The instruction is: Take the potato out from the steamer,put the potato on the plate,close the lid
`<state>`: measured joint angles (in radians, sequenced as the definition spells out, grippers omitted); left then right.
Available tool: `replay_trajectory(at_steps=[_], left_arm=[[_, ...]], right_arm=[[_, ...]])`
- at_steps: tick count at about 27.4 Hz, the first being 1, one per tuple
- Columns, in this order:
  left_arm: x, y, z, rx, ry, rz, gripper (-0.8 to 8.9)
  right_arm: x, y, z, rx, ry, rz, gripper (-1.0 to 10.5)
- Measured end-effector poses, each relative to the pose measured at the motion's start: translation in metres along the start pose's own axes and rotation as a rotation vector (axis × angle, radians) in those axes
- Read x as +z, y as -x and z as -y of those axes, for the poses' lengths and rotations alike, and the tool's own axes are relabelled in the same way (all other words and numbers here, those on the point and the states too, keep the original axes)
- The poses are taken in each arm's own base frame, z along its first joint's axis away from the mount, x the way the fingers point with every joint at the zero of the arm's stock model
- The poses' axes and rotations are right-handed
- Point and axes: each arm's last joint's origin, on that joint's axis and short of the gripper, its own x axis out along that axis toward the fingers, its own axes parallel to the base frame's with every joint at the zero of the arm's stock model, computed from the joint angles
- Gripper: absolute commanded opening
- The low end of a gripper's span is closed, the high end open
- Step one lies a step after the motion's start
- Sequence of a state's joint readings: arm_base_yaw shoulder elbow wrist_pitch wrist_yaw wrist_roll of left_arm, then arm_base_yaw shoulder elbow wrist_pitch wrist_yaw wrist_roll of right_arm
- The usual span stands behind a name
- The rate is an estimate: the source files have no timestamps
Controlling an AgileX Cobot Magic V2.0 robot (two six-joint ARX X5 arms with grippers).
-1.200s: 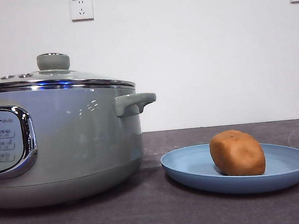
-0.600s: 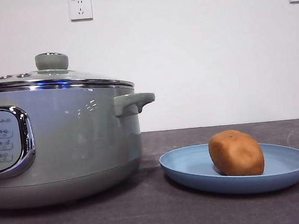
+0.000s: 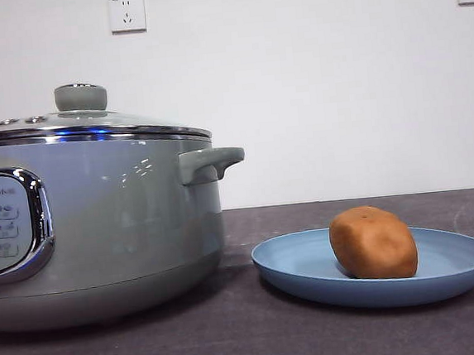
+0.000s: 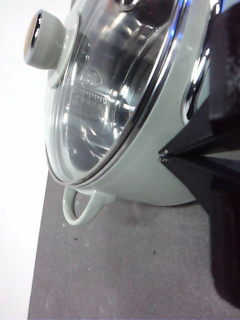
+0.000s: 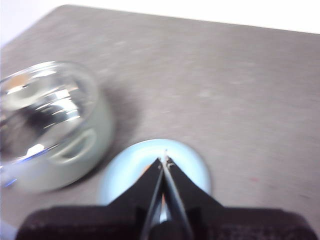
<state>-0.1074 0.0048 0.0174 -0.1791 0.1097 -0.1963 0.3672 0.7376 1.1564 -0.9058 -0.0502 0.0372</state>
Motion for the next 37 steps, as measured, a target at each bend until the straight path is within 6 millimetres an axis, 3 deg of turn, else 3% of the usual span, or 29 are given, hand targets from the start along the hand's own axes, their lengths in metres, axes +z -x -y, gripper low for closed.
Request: replay_trajectory(at_steps=[3, 6, 12, 20, 28, 37], left_arm=[[0.000, 0.000, 0.000, 0.000, 0.000, 0.000, -0.03], [0.000, 0.000, 0.000, 0.001, 0.000, 0.000, -0.03], [0.000, 0.000, 0.000, 0.002, 0.000, 0.000, -0.03], [0.000, 0.000, 0.000, 0.001, 0.000, 0.000, -0.03], [0.000, 0.000, 0.000, 0.001, 0.000, 0.000, -0.03], [0.000, 0.000, 0.000, 0.002, 0.000, 0.000, -0.03]], right_arm=[[-0.008, -0.012, 0.021, -0.141, -0.071, 0.072, 0.0], [-0.043, -0.032, 0.037, -0.192, -0.112, 0.196, 0.0], [-0.111, -0.064, 0.042, -0.209, -0.089, 0.402, 0.0], [-0.188, -0.094, 0.044, -0.208, -0.117, 0.335, 0.0], [-0.216, -0.101, 0.044, -0.213, -0.182, 0.312, 0.0], [-0.217, -0.094, 0.041, -0.218, -0.194, 0.361, 0.0]])
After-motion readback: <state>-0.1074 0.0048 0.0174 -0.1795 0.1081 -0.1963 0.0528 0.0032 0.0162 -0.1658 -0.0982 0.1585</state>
